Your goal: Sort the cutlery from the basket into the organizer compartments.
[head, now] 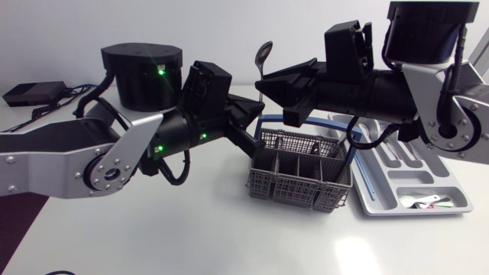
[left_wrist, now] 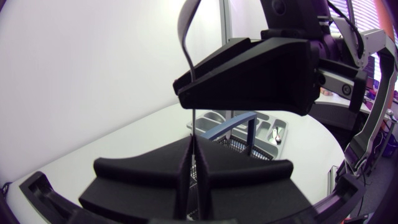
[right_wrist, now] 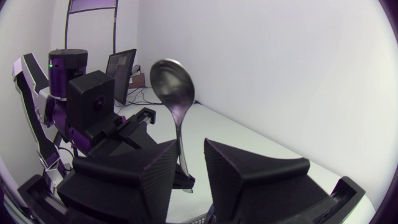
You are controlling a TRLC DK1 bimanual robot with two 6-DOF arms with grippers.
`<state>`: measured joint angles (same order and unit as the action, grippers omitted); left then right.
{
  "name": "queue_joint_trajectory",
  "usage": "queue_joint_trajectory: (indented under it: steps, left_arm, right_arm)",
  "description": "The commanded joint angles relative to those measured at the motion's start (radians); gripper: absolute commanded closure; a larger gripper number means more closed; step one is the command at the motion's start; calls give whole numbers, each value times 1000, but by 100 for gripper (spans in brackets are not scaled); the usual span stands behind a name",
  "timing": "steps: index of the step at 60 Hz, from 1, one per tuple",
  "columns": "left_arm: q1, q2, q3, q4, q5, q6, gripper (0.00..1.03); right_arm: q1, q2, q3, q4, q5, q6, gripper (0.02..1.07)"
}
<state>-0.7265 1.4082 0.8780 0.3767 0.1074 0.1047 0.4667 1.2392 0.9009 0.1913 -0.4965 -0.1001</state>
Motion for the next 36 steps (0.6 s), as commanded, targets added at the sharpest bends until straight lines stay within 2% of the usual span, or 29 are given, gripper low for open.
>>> queue_joint_trajectory:
  steps: [1, 36]
  left_arm:
    - [9, 20, 1, 14, 11, -19, 101]
    - [4, 25, 1, 16, 14, -30, 101]
  right_arm:
    - [10, -12, -23, 17, 9, 7, 83]
    - [16, -20, -26, 2, 29, -13, 94]
